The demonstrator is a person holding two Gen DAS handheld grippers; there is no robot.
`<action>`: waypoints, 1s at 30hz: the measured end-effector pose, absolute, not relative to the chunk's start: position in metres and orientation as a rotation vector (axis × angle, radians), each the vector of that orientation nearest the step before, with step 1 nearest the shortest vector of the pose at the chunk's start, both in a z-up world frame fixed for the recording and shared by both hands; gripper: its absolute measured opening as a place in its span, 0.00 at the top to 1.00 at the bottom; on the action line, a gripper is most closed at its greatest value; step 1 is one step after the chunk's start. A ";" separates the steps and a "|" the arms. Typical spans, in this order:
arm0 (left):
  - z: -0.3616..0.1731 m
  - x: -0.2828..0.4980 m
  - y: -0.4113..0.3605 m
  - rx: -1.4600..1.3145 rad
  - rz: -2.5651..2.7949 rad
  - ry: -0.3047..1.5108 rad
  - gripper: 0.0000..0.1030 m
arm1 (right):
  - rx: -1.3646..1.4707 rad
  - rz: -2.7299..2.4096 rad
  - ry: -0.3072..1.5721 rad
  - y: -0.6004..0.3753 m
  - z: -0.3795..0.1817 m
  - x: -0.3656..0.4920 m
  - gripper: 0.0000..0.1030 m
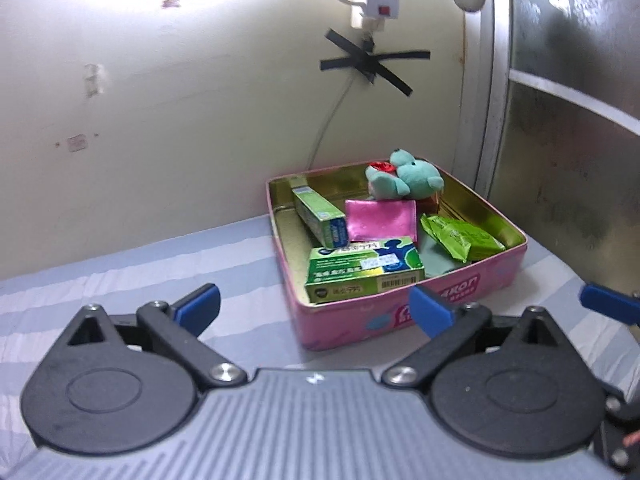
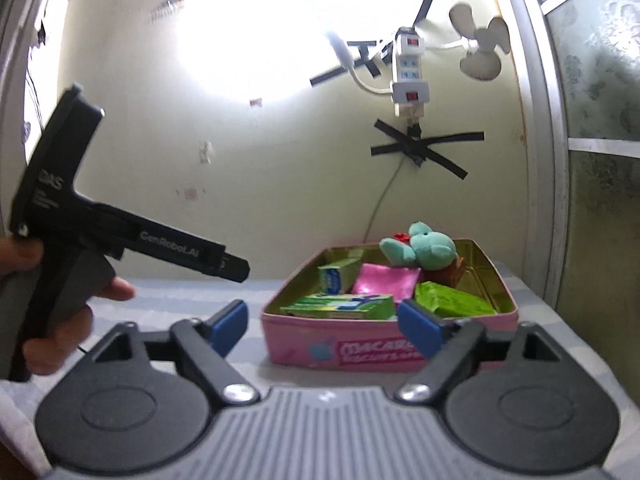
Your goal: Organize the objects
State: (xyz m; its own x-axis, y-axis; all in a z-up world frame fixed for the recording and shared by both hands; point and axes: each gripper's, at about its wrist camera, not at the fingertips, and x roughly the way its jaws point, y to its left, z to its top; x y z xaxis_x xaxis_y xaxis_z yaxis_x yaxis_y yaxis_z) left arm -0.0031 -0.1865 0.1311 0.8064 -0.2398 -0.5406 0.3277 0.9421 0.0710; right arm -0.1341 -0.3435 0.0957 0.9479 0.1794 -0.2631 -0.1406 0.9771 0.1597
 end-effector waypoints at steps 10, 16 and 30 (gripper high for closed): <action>0.131 -0.044 -0.165 0.156 -0.265 0.468 0.00 | 0.218 0.141 0.245 -0.320 0.096 -0.178 0.04; 0.124 -0.059 -0.169 0.246 -0.206 0.461 0.00 | 0.244 0.127 0.239 -0.320 0.100 -0.188 0.01; 0.091 -0.078 -0.160 0.169 -0.221 0.566 0.00 | 0.306 0.093 0.266 -0.332 0.084 -0.188 0.00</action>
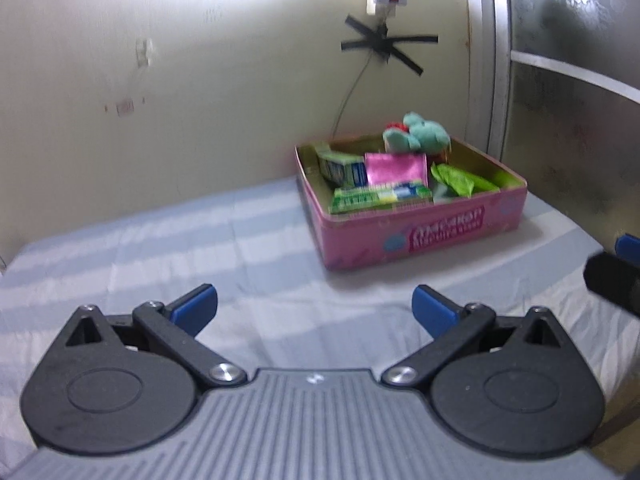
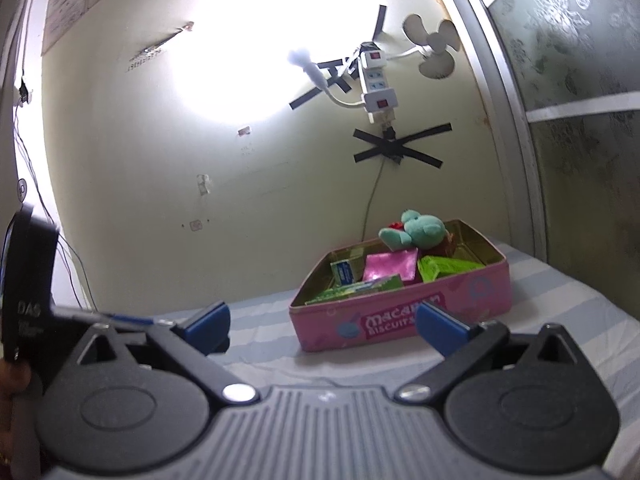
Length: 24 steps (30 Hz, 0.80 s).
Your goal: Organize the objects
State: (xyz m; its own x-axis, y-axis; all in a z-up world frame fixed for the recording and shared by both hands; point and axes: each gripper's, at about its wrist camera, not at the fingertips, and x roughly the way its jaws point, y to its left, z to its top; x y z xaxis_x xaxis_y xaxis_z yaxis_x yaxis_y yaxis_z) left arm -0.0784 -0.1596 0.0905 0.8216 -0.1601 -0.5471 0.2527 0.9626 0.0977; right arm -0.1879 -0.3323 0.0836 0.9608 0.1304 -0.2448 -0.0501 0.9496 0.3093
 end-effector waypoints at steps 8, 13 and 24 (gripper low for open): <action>0.065 -0.071 -0.164 0.169 -0.220 0.656 0.00 | 0.383 0.075 0.307 -0.347 0.068 -0.181 0.00; 0.057 -0.066 -0.166 0.169 -0.222 0.692 0.00 | 0.393 0.067 0.314 -0.350 0.065 -0.179 0.00; 0.050 -0.060 -0.170 0.161 -0.242 0.743 0.00 | 0.400 0.063 0.330 -0.351 0.059 -0.173 0.00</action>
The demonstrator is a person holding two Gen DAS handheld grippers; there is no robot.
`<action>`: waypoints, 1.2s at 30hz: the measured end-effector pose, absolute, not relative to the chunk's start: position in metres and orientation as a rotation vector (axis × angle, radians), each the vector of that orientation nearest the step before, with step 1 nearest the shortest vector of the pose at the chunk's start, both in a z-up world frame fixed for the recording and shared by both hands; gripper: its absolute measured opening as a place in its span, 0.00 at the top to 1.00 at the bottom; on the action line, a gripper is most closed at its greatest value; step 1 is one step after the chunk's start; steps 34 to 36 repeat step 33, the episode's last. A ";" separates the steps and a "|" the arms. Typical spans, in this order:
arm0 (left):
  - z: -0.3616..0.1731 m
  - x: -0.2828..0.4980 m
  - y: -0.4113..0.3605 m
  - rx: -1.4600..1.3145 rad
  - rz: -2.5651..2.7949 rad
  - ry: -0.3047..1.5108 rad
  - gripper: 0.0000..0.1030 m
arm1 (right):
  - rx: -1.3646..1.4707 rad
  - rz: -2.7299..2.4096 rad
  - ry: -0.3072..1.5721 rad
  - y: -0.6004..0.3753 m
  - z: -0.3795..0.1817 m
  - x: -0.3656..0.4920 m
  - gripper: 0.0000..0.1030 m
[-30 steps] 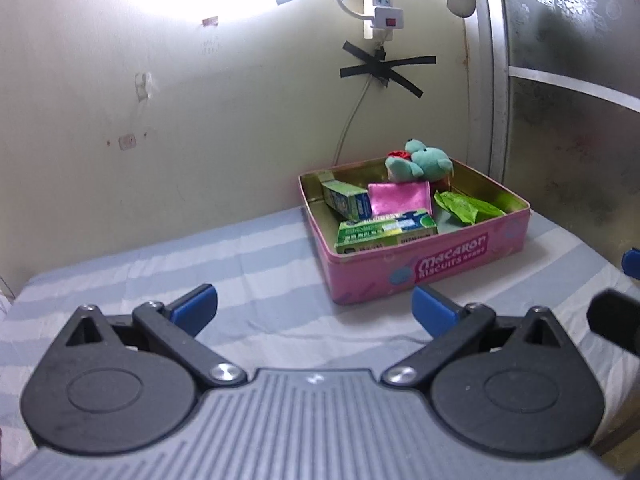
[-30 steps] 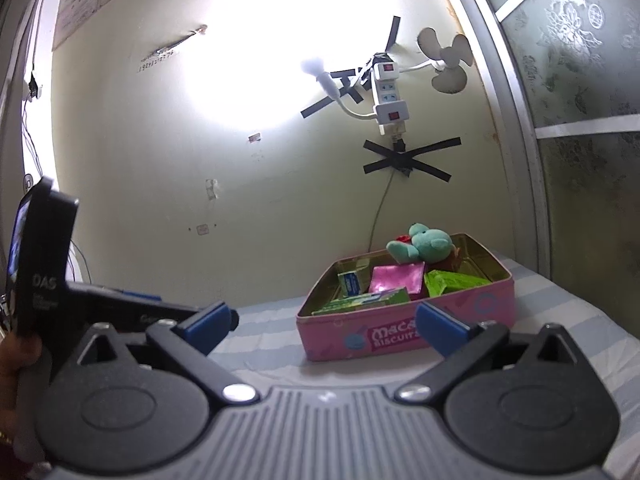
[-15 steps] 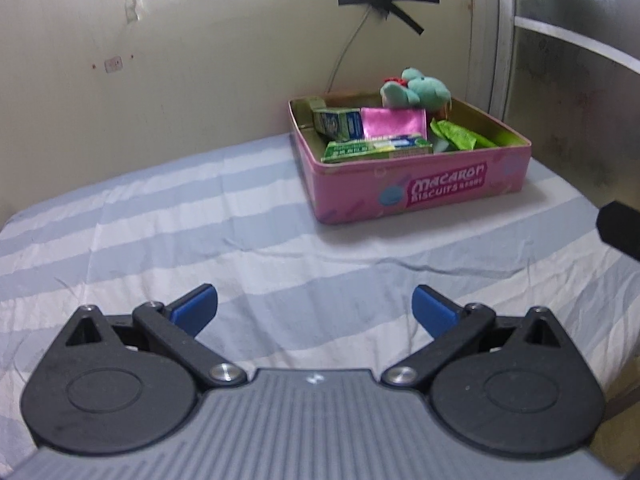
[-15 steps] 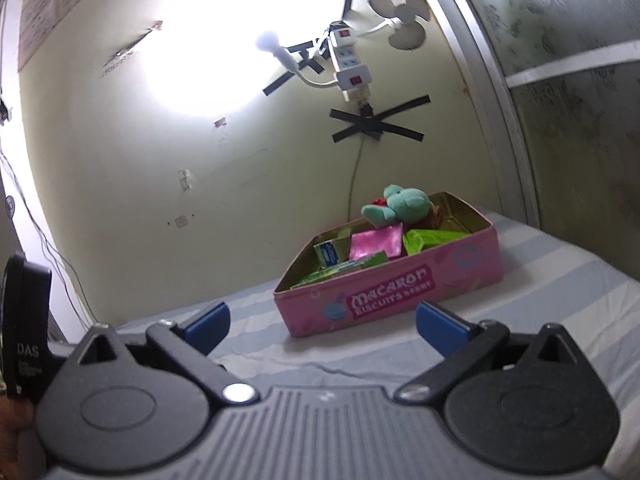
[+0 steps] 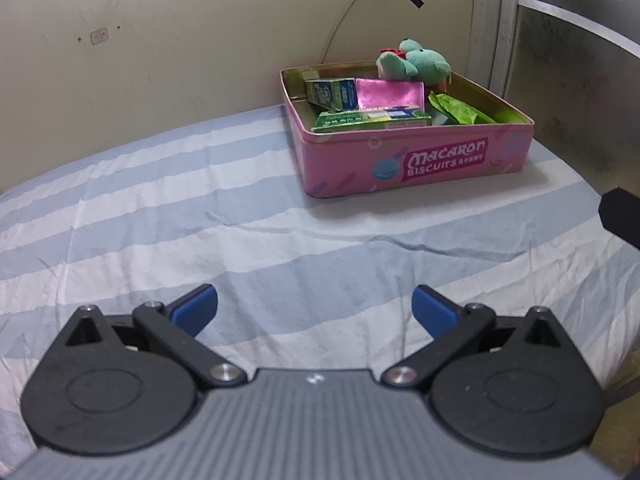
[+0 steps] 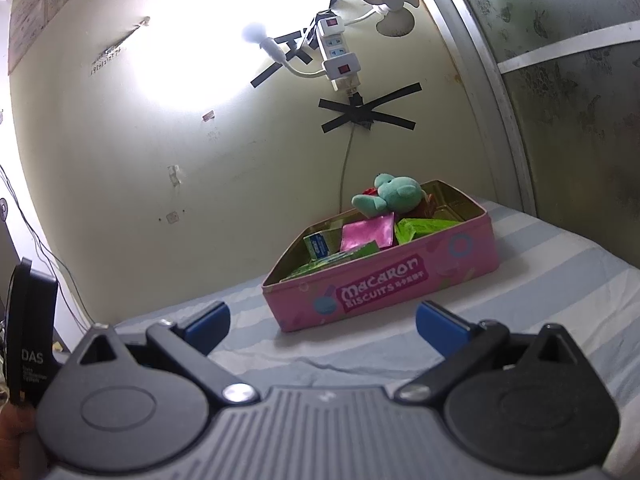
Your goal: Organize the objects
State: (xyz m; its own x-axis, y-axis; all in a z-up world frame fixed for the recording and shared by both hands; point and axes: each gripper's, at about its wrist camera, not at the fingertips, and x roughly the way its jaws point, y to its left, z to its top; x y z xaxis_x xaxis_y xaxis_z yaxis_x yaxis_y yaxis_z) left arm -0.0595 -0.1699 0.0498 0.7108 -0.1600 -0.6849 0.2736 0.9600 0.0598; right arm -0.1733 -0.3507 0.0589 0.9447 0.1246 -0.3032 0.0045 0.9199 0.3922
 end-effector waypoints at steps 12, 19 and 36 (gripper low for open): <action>0.046 -0.060 -0.173 0.163 -0.260 0.763 0.00 | 0.406 0.048 0.332 -0.349 0.056 -0.174 0.00; 0.045 -0.059 -0.171 0.158 -0.267 0.770 0.00 | 0.401 0.039 0.330 -0.347 0.056 -0.176 0.00; 0.051 -0.061 -0.166 0.134 -0.270 0.708 0.00 | 0.375 0.014 0.328 -0.343 0.057 -0.177 0.00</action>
